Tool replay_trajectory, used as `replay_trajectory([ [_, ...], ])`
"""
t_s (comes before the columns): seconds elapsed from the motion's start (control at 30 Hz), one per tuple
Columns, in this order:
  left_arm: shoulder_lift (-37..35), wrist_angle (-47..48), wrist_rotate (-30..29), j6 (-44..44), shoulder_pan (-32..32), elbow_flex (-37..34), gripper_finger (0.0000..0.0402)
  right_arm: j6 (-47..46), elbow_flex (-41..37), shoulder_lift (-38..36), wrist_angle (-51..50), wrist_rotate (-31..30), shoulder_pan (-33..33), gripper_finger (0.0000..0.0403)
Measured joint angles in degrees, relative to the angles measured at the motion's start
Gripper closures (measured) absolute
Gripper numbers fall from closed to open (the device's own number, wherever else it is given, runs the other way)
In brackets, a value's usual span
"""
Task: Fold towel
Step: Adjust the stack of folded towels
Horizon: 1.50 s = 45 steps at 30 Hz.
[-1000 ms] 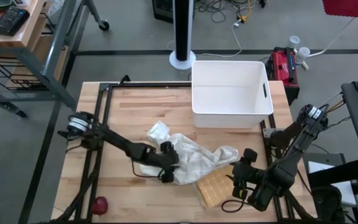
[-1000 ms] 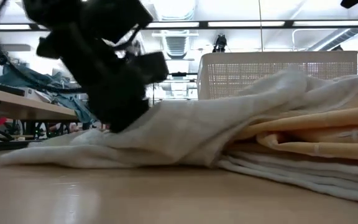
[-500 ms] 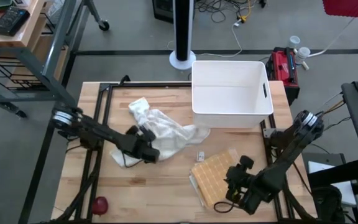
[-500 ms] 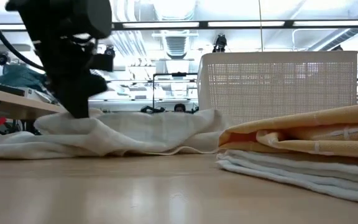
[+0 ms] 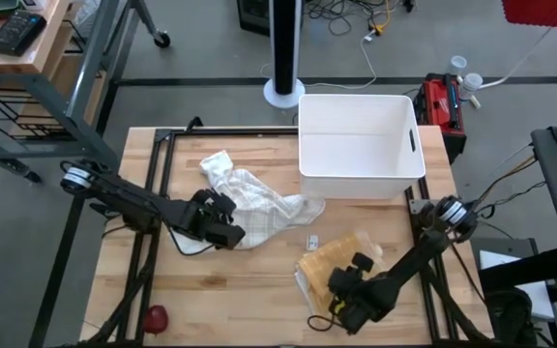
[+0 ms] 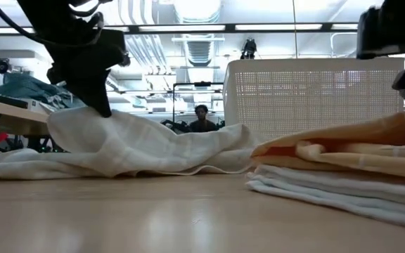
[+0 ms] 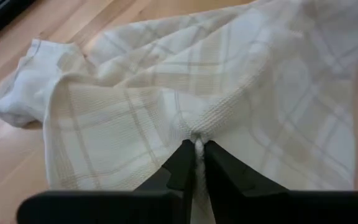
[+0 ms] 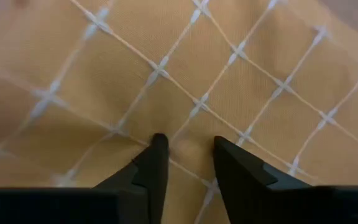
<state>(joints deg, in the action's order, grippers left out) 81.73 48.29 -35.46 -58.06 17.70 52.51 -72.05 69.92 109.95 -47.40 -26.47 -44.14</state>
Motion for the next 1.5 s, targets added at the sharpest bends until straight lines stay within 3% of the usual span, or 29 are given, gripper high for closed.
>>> replay_trajectory([
  [0.23,0.1,1.7,0.0,-1.1,1.4,0.0,0.0388,-2.4,-3.4,0.2,-3.3,2.1,-0.5,0.033],
  [0.53,0.2,3.0,0.0,-3.0,2.1,-0.3,0.0395,-10.3,-14.1,-9.9,-10.5,6.7,-4.3,0.0384],
  [0.67,0.4,2.9,-0.3,-3.5,2.2,-0.4,0.039,-15.3,-19.0,-15.8,-10.5,4.6,-5.7,0.0395],
  [0.77,0.4,2.3,0.5,-3.0,2.6,-0.5,0.0392,-17.7,-19.7,-21.8,-10.2,-0.7,-7.3,0.0394],
  [0.93,0.3,2.0,2.5,-1.3,4.3,0.4,0.0399,-19.1,-18.0,-32.1,-10.1,-14.6,-9.4,0.0373],
  [1.0,0.3,2.2,2.5,-0.9,5.2,1.6,0.0397,-16.6,-17.2,-35.4,-10.1,-17.3,-9.1,0.0359],
  [1.2,-1.3,3.5,2.6,1.4,6.4,7.3,0.0377,-9.2,-15.9,-37.4,-8.6,-19.9,-0.4,0.0301],
  [1.37,-3.0,3.8,2.0,7.1,6.4,10.3,0.0362,-1.8,-15.8,-35.8,-1.6,-19.8,10.3,0.025],
  [1.5,-3.4,4.3,1.8,9.7,6.4,11.1,0.0356,8.2,-15.8,-34.7,5.4,-15.7,18.5,0.0221],
])
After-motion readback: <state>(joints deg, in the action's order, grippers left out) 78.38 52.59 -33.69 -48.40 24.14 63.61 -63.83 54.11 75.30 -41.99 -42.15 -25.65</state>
